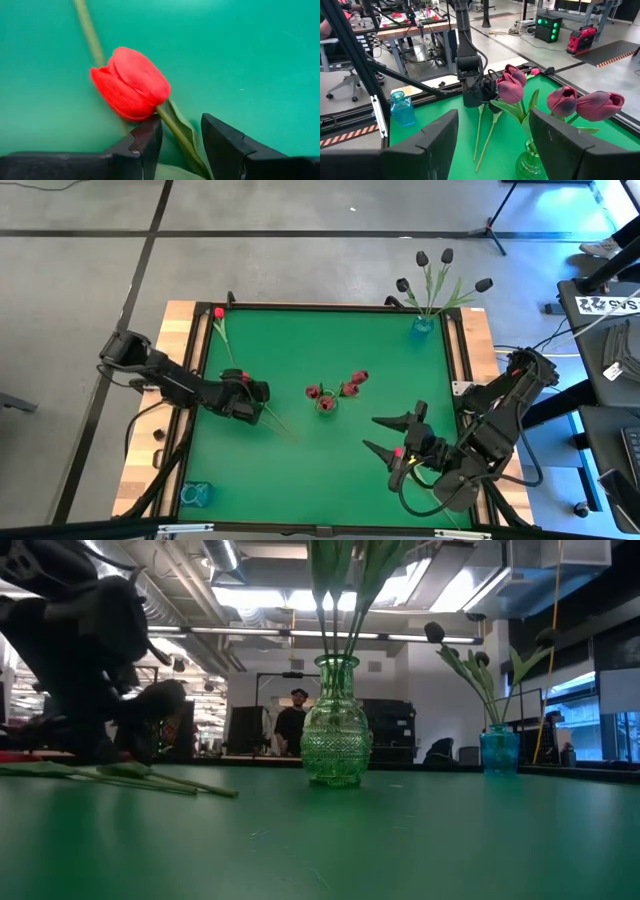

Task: Sort flowers into vase by color
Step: Put the middle left red flower into the bottom left blue vase

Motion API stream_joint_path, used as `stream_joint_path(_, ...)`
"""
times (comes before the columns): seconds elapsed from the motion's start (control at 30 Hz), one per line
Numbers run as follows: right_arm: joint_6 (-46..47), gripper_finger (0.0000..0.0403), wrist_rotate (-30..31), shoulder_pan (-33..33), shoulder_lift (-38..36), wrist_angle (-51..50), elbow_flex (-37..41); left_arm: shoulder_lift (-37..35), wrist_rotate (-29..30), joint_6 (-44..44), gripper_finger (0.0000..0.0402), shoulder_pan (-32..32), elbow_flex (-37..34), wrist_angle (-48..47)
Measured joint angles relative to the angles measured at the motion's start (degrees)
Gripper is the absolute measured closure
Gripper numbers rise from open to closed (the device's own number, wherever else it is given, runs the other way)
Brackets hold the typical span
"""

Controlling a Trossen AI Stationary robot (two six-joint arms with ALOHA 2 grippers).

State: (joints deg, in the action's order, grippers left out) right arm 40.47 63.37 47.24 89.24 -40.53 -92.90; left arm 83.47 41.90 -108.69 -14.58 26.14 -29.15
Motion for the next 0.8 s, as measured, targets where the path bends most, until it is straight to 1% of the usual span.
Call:
stream_joint_path(0.1,0.0,0.0159,0.0,0.0,0.0,0.0,0.0,1.7,1.2,1.4,0.0286,0.0,0.8,1.1)
stream_joint_path(0.23,0.0,0.0159,0.0,0.0,0.0,0.0,0.0,1.3,2.4,1.5,0.0345,-0.7,3.0,2.4)
stream_joint_path(0.3,0.0,0.0159,0.0,0.0,0.0,0.1,0.0,0.0,5.6,2.9,0.0381,-1.0,4.6,2.4)
stream_joint_path(0.33,0.1,0.0159,0.0,0.0,0.0,0.1,0.0,-0.4,7.7,3.9,0.0389,-1.3,5.4,2.0)
stream_joint_path(0.47,0.3,0.0159,-0.3,0.0,0.0,0.4,0.0,-3.6,13.2,10.5,0.0393,-3.5,9.8,2.1)
stream_joint_path(0.57,0.9,0.0159,-1.8,0.0,0.1,0.5,0.0,-6.7,17.7,16.0,0.0397,-6.8,13.2,1.5)
stream_joint_path(0.7,1.3,0.0159,-3.1,0.0,0.1,0.4,0.0,-12.4,26.2,25.0,0.0397,-14.2,18.8,1.5)
stream_joint_path(0.8,1.5,0.0159,-4.4,0.0,0.1,0.4,0.0,-15.3,32.2,34.6,0.0397,-22.6,23.4,2.9)
